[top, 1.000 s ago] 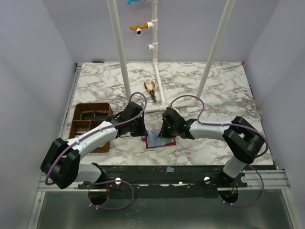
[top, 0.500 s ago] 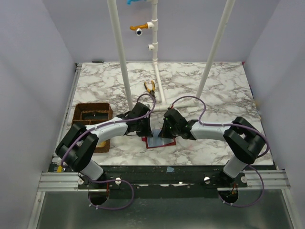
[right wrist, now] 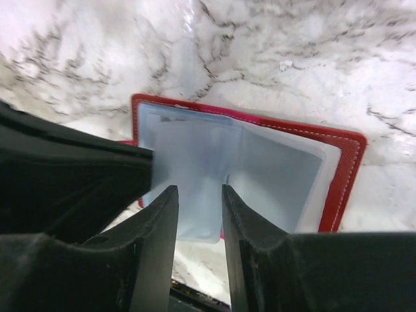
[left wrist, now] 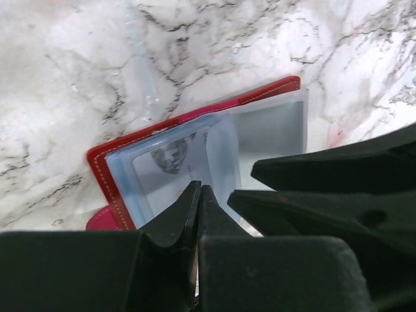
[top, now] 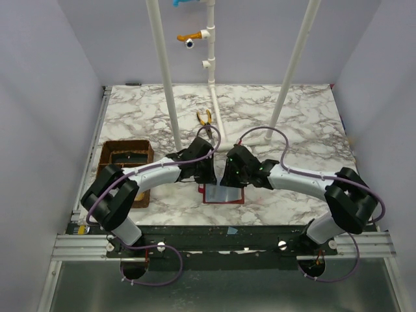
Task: Take the credit cards out of the card holder
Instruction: Remove the credit card from the card holder.
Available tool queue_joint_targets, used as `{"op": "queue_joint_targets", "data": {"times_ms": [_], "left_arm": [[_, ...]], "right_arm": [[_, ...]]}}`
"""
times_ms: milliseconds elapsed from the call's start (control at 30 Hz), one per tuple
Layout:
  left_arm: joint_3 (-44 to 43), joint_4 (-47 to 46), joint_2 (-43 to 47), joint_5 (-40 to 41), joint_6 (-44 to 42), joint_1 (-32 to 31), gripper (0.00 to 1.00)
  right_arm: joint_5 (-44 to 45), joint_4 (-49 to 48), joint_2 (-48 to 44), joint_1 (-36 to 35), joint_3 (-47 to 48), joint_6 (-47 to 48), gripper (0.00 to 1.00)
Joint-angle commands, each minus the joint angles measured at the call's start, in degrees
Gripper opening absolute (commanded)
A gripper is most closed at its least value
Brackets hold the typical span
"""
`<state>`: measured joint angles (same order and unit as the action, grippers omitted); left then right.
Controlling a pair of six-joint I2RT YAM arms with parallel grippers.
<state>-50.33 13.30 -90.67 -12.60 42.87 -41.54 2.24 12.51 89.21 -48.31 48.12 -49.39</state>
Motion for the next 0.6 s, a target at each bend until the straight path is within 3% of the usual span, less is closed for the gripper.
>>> {"op": "queue_joint_targets", "data": {"times_ms": [0, 300, 567], "left_arm": [[-2.8, -0.1, -1.2, -0.8, 0.3, -1.5, 0.0], [-7.0, 1.3, -4.1, -0.9, 0.3, -4.4, 0.0], [-7.6, -0.2, -8.0, -0.3, 1.9, -7.4, 0.0]], "right_arm": [[7.6, 10.1, -5.2, -0.3, 4.5, 0.7, 0.38], [14.5, 19.2, -14.1, -0.3, 5.2, -0.9, 0.39], [13.6, 19.1, -19.6, -0.4, 1.9, -2.8, 0.4]]}}
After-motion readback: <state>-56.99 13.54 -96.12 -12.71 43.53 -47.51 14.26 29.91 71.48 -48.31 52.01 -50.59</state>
